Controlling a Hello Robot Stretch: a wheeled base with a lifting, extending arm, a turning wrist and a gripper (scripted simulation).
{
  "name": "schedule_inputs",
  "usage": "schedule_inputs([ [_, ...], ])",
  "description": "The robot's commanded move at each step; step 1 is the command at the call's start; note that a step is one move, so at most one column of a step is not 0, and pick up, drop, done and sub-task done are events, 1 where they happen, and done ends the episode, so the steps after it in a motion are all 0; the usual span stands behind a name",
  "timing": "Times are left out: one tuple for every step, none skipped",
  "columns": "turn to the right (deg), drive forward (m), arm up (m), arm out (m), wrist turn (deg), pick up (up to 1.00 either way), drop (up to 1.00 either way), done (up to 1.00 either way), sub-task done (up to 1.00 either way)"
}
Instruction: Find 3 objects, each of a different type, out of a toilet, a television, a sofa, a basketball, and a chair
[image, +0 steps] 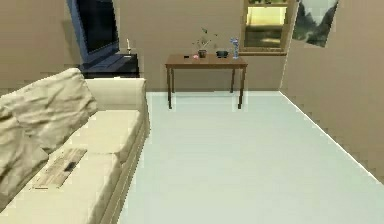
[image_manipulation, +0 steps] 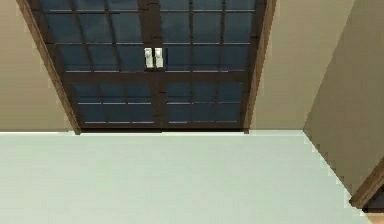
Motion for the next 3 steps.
schedule_inputs([
  [0.0, 1.00, 0.00, 0.00, 0.0, 0.00, 0.00, 0.00, 0.00],
  [0.0, 1.00, 0.00, 0.00, 0.0, 0.00, 0.00, 0.00, 0.00],
  [0.0, 0.35, 0.00, 0.00, 0.0, 0.00, 0.00, 0.00, 0.00],
])
